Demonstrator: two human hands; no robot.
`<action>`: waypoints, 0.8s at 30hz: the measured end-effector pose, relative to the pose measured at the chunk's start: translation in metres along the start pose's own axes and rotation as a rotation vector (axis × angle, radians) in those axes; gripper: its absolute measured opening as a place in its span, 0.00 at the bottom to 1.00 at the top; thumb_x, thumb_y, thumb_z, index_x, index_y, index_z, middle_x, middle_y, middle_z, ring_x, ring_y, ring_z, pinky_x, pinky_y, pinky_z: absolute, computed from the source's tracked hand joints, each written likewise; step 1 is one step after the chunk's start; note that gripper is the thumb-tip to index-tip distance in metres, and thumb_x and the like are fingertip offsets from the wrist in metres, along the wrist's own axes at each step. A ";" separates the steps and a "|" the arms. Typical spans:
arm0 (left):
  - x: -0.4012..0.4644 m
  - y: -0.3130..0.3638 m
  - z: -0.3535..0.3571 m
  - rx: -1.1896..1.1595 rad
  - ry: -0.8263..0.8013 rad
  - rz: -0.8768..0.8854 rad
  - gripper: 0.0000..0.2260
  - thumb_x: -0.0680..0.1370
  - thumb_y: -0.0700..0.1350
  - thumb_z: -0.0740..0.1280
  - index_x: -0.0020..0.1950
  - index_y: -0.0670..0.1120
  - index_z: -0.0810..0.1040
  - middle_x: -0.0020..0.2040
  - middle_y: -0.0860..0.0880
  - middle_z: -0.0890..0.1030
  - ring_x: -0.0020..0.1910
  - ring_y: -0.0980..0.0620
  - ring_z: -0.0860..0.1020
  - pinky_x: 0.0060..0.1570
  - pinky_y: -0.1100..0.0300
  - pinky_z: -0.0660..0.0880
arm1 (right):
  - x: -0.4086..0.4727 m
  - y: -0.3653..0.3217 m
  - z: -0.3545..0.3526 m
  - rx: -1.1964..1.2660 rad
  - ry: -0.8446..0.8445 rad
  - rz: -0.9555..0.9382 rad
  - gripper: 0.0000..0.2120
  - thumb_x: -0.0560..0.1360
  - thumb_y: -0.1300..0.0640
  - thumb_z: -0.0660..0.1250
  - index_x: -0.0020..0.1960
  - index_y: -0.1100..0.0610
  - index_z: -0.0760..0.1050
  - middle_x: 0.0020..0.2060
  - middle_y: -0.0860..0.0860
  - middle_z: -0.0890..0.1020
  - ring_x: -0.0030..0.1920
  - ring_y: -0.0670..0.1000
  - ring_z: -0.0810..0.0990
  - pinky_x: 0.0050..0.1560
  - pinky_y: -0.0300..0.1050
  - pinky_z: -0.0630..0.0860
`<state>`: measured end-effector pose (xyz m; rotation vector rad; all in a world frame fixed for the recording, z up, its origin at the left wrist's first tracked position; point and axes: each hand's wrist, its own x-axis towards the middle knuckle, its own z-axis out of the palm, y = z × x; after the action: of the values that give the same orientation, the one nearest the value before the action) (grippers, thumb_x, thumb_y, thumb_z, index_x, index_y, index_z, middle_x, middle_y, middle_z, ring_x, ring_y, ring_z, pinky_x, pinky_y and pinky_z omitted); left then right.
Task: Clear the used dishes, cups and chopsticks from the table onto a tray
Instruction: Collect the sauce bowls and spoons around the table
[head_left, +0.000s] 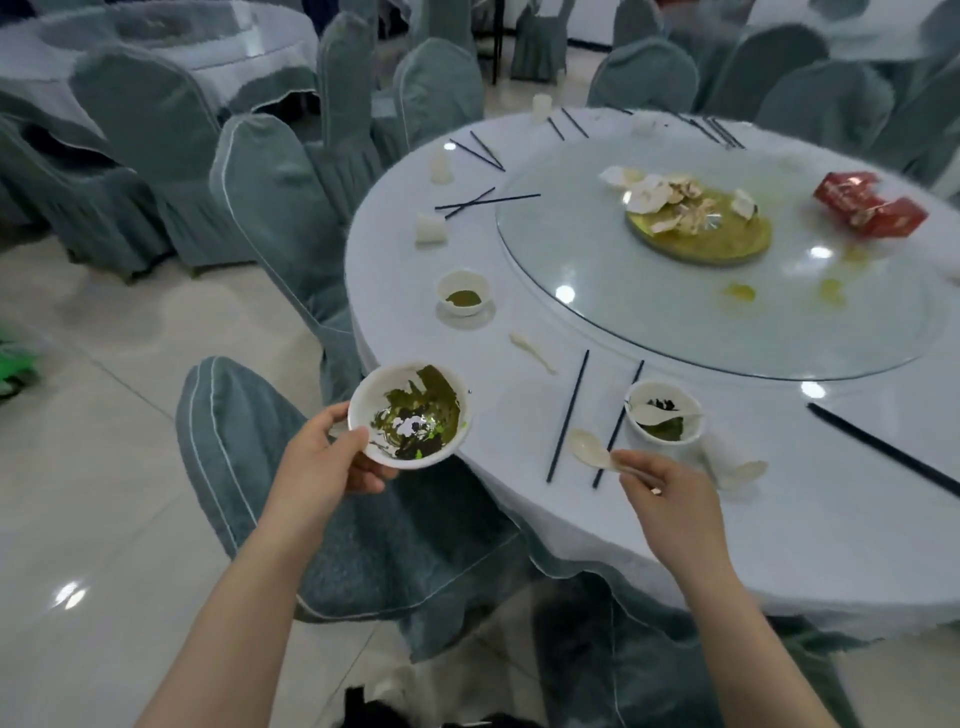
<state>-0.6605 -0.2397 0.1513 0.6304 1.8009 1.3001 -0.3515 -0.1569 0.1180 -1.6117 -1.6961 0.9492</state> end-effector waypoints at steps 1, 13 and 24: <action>0.012 0.004 -0.002 0.003 -0.028 0.011 0.11 0.82 0.40 0.60 0.62 0.51 0.72 0.33 0.42 0.84 0.25 0.51 0.79 0.24 0.63 0.76 | 0.003 -0.002 0.004 -0.001 0.026 0.015 0.12 0.76 0.60 0.66 0.48 0.43 0.79 0.43 0.37 0.82 0.47 0.36 0.78 0.43 0.34 0.71; 0.099 -0.002 0.057 0.178 -0.340 -0.038 0.13 0.81 0.41 0.61 0.65 0.50 0.71 0.36 0.42 0.85 0.29 0.48 0.81 0.29 0.59 0.77 | 0.029 0.028 0.003 -0.260 0.199 0.146 0.11 0.77 0.59 0.64 0.55 0.48 0.80 0.46 0.39 0.79 0.42 0.32 0.73 0.42 0.25 0.64; 0.139 0.005 0.139 0.236 -0.263 -0.087 0.13 0.81 0.41 0.61 0.65 0.50 0.72 0.34 0.42 0.84 0.27 0.50 0.80 0.31 0.59 0.77 | 0.184 0.091 -0.037 -0.686 -0.091 0.029 0.17 0.76 0.62 0.60 0.60 0.50 0.79 0.52 0.52 0.83 0.56 0.55 0.74 0.51 0.46 0.71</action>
<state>-0.6213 -0.0566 0.0917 0.8024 1.7534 0.9067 -0.2840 0.0302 0.0548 -2.0358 -2.2190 0.4672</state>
